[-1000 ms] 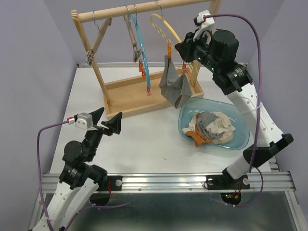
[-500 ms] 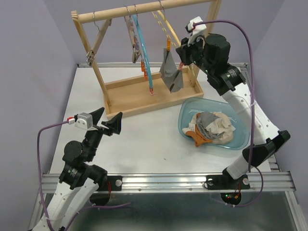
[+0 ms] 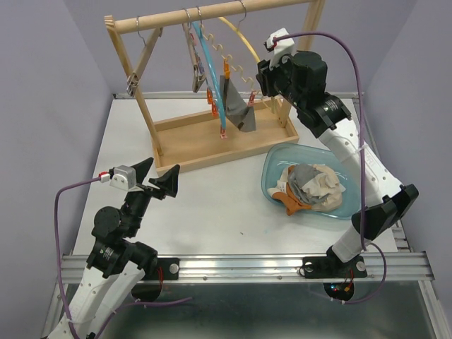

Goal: Remove the underwear clipped to the hanger
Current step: Pick up the hanger from the clothesline.

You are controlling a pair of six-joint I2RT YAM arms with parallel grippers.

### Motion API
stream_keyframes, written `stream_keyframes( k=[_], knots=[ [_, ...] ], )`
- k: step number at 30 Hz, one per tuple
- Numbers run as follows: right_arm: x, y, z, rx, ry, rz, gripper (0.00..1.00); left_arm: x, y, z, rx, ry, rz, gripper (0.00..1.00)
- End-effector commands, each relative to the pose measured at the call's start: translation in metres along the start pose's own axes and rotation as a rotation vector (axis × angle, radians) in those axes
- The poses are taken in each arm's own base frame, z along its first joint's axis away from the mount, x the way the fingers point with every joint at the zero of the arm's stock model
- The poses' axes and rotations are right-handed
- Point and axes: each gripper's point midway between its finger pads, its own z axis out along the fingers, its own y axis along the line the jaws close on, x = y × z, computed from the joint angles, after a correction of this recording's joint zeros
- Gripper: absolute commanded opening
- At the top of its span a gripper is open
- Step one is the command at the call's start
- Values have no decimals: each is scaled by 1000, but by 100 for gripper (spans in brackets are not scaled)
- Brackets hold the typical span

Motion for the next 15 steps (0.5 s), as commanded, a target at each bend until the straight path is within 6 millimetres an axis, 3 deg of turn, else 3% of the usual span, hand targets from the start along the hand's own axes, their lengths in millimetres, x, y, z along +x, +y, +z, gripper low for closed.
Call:
stream_keyframes(
  k=[1,11,15],
  knots=[
    [-13,-4,0,22,-41,-8,44,-9,-2,2,11,-45,-2,99],
    [-10,3,4,-12,-36,12,47,-9,-1,2,9,-45,-1,99],
    [-8,5,4,-20,-32,11,43,-9,-2,2,10,-43,0,99]
  ],
)
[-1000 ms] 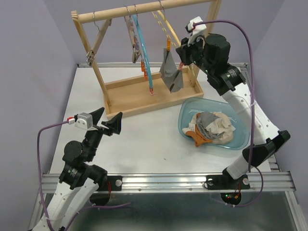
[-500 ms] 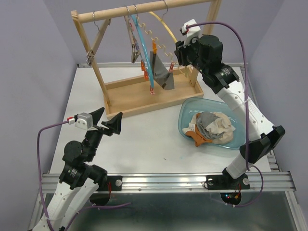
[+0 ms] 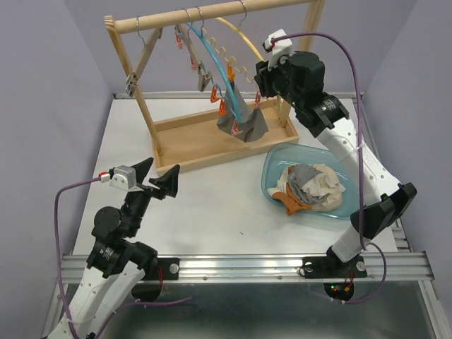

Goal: Remove the underwear clipped to the hanger
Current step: Pick up the hanger from the clothesline.

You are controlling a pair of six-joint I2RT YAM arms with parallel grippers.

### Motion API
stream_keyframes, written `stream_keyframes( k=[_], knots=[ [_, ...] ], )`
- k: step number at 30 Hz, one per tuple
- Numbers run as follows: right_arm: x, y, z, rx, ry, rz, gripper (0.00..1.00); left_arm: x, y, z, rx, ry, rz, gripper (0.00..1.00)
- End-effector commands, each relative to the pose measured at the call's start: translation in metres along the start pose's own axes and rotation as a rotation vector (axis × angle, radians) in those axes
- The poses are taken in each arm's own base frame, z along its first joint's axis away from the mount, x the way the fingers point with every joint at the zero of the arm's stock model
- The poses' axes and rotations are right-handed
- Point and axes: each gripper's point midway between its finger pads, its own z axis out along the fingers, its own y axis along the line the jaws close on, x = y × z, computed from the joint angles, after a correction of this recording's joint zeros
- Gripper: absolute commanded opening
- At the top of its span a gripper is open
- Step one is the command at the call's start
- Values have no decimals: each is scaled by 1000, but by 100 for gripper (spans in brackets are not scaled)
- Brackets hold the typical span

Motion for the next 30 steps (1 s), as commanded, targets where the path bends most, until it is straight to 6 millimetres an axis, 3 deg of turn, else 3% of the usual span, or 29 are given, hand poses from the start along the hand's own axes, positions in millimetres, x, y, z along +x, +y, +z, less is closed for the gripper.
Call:
stream_keyframes(
  k=[1,5,7,12,18,21,30],
  knots=[
    [-15,2,-2,-12,-48,11,41,-9,-1,2,9,-43,0,99],
    [-21,2,-4,-16,-61,10,9,-9,-2,2,10,-43,-2,99],
    [-27,3,-7,-26,-75,8,0,-8,-1,2,9,-42,-2,99],
    [-47,8,-20,-68,-126,22,0,-7,-2,3,12,-38,0,99],
    [-93,11,-50,-123,-238,75,0,-7,-2,2,12,-38,0,99],
    [-106,8,-61,-119,-271,79,1,-8,-3,2,15,-41,-2,99],
    [-102,5,-68,-102,-265,75,1,-8,-3,2,17,-40,0,99]
  ],
)
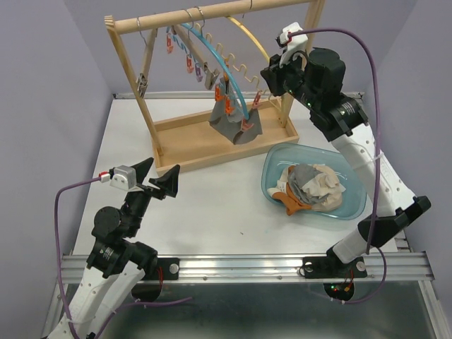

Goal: Remove the underwear clipped to the hanger
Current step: Pick up the hanger from the clothesline.

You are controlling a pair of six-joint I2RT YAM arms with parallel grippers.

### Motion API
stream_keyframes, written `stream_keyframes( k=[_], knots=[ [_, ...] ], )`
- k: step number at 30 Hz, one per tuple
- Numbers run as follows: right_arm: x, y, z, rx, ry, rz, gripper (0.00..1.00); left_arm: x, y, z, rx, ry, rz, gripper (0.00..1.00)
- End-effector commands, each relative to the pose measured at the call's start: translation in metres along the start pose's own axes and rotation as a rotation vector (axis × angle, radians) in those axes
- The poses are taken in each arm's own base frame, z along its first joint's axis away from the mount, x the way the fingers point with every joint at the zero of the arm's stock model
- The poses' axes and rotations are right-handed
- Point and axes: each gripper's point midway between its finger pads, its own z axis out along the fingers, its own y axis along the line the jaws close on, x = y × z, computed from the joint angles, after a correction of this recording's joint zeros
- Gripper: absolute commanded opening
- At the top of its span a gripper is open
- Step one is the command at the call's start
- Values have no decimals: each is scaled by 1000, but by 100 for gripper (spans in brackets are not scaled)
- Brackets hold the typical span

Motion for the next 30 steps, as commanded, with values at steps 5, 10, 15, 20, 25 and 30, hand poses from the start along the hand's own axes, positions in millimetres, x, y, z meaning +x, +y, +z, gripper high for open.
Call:
stream_keyframes(
  k=[5,10,15,20,25,30],
  knots=[
    [-57,-4,-36,18,-170,-20,0,-7,-2,2,14,-36,-1,99],
    [-47,-3,-53,12,-156,-40,0,-6,-3,4,20,-29,1,99],
    [-15,2,-61,-3,-100,-42,0,1,-8,7,48,-4,9,99],
    [13,7,-84,-11,-65,-42,0,7,-18,7,113,10,23,99],
    [41,7,-108,1,-31,-42,1,6,-25,6,160,-13,35,99],
    [68,2,-142,30,-12,-44,1,9,-29,6,186,-14,43,99]
  ],
)
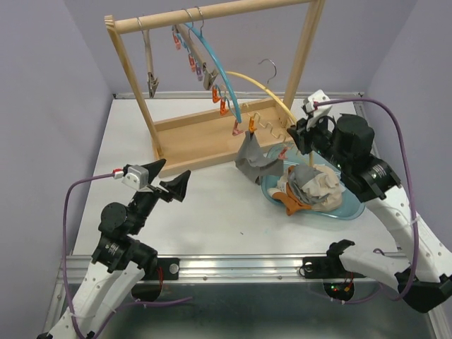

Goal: Remove the underwear clipped to the hanger
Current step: Pick up the hanger from the clothesline, then remove the underwear from the hanger.

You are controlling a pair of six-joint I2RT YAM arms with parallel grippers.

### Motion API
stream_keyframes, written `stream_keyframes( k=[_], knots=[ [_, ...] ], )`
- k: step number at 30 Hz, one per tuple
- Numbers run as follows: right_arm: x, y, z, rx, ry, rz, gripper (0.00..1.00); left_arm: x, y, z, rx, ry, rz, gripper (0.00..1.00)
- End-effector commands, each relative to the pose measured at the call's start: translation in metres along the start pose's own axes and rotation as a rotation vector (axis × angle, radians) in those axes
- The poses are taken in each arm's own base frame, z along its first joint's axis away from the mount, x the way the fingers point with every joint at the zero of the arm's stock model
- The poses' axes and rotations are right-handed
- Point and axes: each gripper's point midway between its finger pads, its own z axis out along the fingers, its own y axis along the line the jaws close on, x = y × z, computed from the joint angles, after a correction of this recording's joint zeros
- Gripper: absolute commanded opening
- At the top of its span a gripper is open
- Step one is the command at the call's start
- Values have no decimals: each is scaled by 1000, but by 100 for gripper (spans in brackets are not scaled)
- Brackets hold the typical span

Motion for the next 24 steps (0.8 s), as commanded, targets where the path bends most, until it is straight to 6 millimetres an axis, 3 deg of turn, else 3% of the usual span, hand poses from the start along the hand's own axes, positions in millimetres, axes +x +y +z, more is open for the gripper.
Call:
stream_keyframes(
  k=[1,11,18,24],
  knots=[
    [-23,-13,-32,57,-142,-16,0,-16,-9,2,55,-72,33,99],
    [35,-8,-80,12,-32,-86,0,-6,-27,7,172,-42,62,99],
    [49,9,-107,-83,-11,-122,1,-10,-46,5,281,-67,49,99],
    [61,29,-109,-204,20,-142,0,-9,-57,3,338,-53,2,98]
  ],
)
